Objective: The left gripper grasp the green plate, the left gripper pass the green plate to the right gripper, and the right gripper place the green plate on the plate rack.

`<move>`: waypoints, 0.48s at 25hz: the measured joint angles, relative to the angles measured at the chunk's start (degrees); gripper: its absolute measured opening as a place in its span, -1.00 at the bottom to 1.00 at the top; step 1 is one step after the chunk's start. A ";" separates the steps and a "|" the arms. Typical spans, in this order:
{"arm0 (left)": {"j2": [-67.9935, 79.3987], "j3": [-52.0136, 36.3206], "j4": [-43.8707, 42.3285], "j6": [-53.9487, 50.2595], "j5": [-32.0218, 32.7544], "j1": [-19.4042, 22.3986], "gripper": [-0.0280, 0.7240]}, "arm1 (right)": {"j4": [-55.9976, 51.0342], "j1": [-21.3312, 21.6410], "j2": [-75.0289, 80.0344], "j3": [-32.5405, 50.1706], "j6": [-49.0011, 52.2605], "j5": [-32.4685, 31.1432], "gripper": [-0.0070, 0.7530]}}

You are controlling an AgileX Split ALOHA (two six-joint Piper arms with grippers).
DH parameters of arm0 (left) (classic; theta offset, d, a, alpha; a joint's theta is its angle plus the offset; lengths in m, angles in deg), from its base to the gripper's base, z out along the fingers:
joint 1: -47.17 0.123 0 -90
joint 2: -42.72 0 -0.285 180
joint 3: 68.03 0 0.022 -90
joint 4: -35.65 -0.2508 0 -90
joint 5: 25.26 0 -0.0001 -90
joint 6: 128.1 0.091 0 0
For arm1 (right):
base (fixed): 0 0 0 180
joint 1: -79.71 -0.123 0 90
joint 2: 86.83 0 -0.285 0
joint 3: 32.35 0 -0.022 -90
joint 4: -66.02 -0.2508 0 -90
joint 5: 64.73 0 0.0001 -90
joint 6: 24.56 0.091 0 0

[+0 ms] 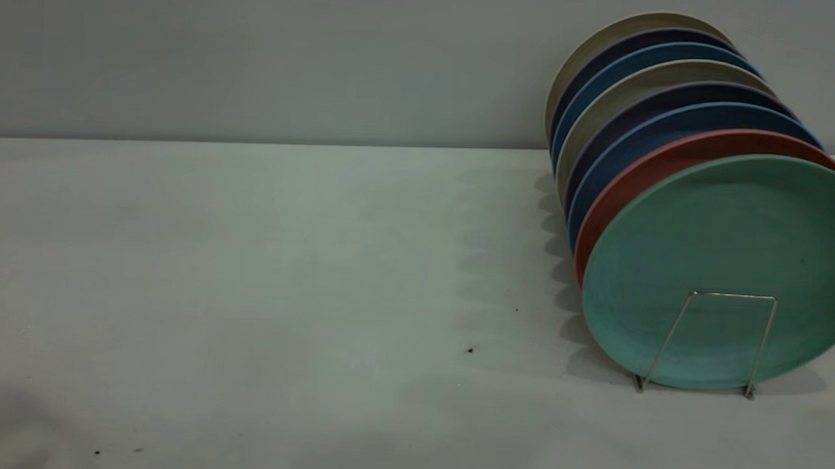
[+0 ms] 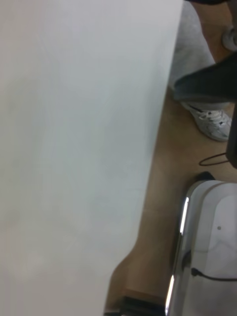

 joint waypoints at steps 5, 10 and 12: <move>-6.07 -8.98 -3.12 -2.41 0.00 0.00 0.63 | 0.00 0.00 -4.45 5.27 1.15 4.43 0.08; -14.73 -21.98 -3.76 -2.67 0.00 0.00 0.63 | 0.25 0.00 -4.98 5.85 1.57 4.99 0.08; -18.23 -27.61 -4.55 -2.67 -0.07 0.00 0.63 | 0.41 -0.22 -5.04 5.85 1.83 4.99 0.08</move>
